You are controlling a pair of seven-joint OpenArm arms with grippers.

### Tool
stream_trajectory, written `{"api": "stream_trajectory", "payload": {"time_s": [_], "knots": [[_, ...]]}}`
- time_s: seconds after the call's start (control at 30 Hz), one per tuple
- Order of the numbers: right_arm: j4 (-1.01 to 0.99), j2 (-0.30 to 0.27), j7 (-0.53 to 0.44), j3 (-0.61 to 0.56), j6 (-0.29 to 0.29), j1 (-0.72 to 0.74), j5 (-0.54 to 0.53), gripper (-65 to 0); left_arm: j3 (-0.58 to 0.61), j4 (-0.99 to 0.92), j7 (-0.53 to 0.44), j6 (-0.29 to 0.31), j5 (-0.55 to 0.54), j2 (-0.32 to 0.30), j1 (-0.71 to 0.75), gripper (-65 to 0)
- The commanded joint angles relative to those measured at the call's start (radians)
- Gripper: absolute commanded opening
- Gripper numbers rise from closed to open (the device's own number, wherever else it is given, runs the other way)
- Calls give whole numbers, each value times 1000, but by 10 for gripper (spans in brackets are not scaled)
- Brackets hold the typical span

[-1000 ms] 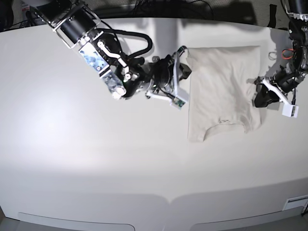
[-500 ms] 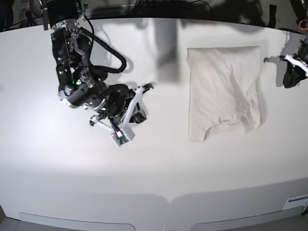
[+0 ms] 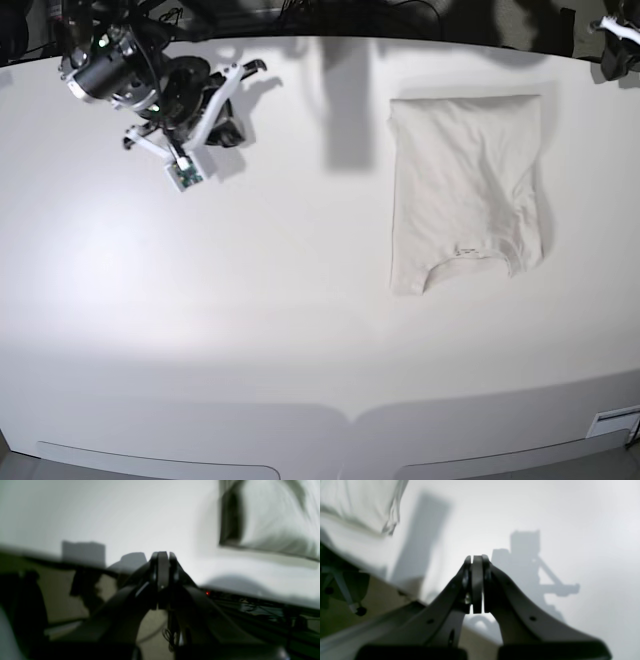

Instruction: Fold the T-shirt properly

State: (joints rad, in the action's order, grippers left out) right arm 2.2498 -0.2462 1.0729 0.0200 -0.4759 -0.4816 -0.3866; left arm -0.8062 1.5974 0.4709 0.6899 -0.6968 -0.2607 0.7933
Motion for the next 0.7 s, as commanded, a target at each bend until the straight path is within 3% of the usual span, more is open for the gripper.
{"api": "stream_trajectory", "payload": {"time_s": [0.0,0.1,0.27,0.37,0.53,0.67], "knots": [[41,-3,-8,18,-1,-36,-10,-650,-24,14,-24,8,-18,2,33,-650],[71,-3,-6,63,-2,-156,-9,-650,-39,14,-39,8,29,49,82,-650],[43,-3,-30,129,-2,-325,-9,-650,-38,11,-101,8,266,153,107,-650],[-13,-3,-61,154,-2,-414,-9,-650,-37,-13,-126,8,331,202,107,-650],[-156,-3,-207,160,-3,-556,27,-650,-36,-157,-137,8,378,205,106,-650],[-312,-3,-311,160,-2,-616,55,-650,-36,-329,-298,8,472,174,106,-650]]}}
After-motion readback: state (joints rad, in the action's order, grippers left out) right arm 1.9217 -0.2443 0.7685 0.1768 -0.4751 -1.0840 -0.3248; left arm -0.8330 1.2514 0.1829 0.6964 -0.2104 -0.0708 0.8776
